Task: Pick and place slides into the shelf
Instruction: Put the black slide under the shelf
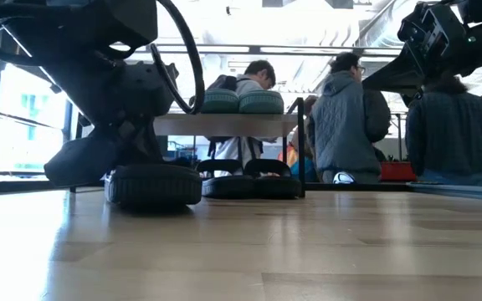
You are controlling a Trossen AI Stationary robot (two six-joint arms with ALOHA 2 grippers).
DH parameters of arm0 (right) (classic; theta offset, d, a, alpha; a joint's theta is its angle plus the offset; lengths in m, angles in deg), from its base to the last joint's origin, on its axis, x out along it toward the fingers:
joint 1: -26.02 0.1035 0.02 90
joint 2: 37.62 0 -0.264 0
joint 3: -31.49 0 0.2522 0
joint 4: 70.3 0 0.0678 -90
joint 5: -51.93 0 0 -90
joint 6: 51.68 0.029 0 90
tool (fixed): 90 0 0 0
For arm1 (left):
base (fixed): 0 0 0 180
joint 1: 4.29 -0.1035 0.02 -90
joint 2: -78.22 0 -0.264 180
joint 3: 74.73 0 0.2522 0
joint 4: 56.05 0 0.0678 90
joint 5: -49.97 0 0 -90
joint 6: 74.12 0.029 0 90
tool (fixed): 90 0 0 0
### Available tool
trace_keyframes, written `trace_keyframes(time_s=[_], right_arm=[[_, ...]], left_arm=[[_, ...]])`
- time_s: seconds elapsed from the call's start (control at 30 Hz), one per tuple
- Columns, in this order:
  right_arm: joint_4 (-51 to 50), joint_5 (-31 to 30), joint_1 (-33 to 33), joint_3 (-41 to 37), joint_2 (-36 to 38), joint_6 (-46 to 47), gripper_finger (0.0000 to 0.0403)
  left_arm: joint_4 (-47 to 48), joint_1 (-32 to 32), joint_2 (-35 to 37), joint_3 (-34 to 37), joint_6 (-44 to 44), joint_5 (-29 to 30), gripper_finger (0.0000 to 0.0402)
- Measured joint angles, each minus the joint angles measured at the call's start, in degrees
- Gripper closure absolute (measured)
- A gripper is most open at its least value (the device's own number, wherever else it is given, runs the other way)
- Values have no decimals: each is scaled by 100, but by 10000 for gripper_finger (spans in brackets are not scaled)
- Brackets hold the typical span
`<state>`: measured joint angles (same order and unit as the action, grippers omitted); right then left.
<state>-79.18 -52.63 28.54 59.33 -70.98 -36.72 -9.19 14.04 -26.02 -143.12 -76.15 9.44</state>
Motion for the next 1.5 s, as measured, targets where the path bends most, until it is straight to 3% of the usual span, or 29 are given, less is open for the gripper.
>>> trace_keyframes(time_s=[0.13, 0.23, 0.53, 1.07, 1.5], right_arm=[[1, -2, -1, 0, 0, 0, 403], [0, -1, -1, 0, 0, 0, 403], [0, 0, -1, 0, 0, 0, 403], [0, -2, 0, 0, 0, 0, 403], [0, -2, -1, 0, 0, 0, 403]], left_arm=[[-45, 12, 84, 3, -159, -172, 401], [-77, 53, 249, -2, -245, 48, 401], [-33, -145, 468, -2, 779, 258, 401], [-501, -786, 468, -4, 2244, -89, 401], [-103, -904, 461, -4, 2456, 140, 382]])
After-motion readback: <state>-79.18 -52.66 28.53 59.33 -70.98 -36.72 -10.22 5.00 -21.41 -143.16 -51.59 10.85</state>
